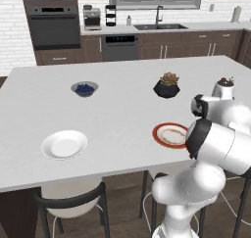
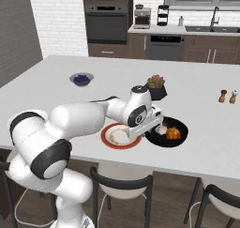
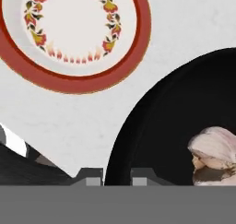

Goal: Pick the chicken drumstick and garlic from their plates and place them in the bowl. Then put the bowl in the fridge.

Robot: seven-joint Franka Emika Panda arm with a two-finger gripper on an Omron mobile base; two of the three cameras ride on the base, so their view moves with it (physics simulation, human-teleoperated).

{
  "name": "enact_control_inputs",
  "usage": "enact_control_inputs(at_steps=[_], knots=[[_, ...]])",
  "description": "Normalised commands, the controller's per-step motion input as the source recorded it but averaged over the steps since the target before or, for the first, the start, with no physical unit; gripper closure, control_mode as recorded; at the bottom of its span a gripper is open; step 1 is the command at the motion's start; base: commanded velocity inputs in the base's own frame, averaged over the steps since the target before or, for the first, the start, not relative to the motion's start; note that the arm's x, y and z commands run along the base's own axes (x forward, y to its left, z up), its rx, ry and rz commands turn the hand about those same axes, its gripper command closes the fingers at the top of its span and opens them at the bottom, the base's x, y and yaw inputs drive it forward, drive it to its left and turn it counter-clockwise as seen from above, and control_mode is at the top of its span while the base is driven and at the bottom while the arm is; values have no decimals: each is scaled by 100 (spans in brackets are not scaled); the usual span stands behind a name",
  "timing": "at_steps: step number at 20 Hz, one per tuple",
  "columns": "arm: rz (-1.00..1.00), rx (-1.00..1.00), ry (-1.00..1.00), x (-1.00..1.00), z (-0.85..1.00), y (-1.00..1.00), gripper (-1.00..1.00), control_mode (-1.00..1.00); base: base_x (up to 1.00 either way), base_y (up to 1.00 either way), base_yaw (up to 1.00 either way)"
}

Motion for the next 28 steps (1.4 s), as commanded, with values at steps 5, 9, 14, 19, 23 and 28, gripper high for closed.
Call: enact_control_inputs(at_steps=[5, 9, 14, 19, 23, 28], knots=[[38, -8, 0, -93, 50, 89, 100, -100, 0, 0, 0], [39, -10, 0, -83, 52, 100, 100, -100, 0, 0, 0], [34, -6, 0, -73, 38, 95, 100, -100, 0, 0, 0], [23, 0, 0, -78, 35, 57, 100, -100, 0, 0, 0], [15, 0, 0, -84, 28, 3, 100, -100, 0, 0, 0], [17, 0, 0, -93, 13, 1, 100, -100, 0, 0, 0]])
